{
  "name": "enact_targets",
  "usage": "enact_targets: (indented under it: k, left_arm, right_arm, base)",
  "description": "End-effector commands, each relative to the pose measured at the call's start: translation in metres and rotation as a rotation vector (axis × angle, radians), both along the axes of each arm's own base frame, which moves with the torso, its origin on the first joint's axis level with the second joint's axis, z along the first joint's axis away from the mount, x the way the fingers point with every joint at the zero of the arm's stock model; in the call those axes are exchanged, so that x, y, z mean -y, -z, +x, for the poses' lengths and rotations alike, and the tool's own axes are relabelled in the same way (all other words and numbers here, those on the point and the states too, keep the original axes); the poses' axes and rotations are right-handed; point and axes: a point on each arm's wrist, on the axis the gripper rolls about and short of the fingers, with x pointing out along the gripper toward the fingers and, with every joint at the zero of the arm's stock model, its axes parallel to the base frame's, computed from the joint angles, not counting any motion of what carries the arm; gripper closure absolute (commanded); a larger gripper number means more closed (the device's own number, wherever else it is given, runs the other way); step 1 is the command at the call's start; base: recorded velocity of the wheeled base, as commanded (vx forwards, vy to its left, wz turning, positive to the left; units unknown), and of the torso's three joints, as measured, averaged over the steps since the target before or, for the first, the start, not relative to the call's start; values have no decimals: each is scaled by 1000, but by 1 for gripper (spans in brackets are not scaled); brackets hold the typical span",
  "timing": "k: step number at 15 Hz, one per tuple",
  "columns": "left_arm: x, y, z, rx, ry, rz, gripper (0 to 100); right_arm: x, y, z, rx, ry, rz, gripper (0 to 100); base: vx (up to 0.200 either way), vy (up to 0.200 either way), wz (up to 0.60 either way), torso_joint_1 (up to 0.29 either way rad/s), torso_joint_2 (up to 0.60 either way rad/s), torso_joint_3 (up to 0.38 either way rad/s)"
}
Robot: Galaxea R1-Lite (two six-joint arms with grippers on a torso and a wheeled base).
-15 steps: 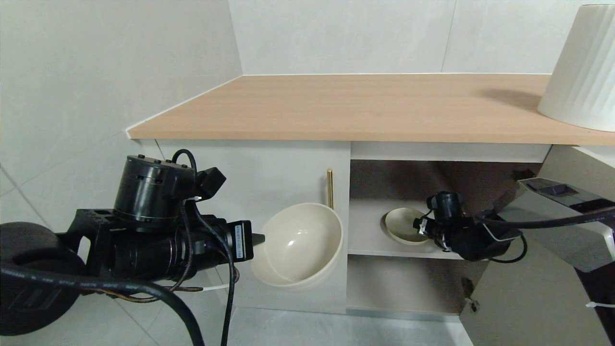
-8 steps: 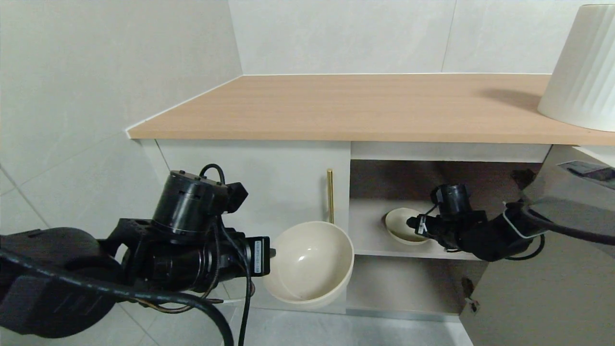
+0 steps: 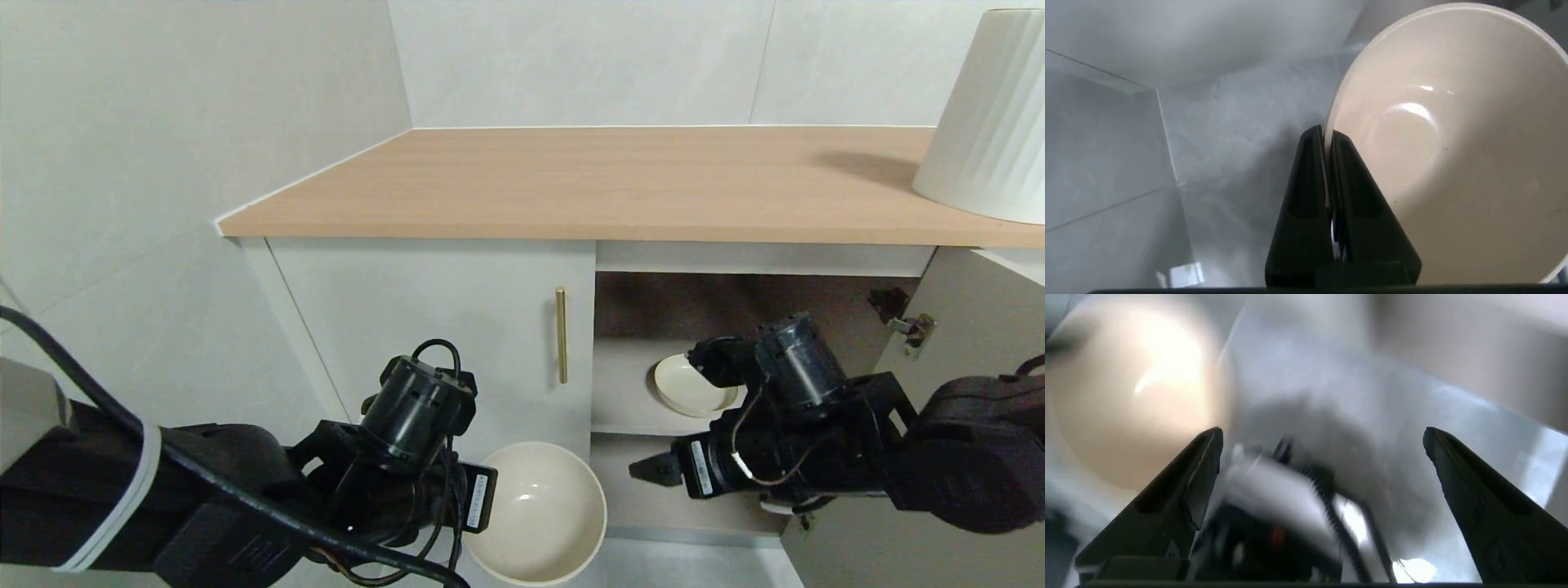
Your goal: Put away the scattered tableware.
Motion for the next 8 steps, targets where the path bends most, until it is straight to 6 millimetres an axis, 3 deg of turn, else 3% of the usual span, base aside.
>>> enact_targets:
  k: [1,8]
  left_arm:
    - [4,4,-3,-12,19,12,100]
    - [16,-1,-13,8,70,-5,100]
  right_arm:
    - [-12,-3,-26,4,-102,-6,0]
    - [-37,32,-16,-71,-123,-68,0]
  base:
    - [0,0,0,0,0,0]
    - [0,0,0,0,0,0]
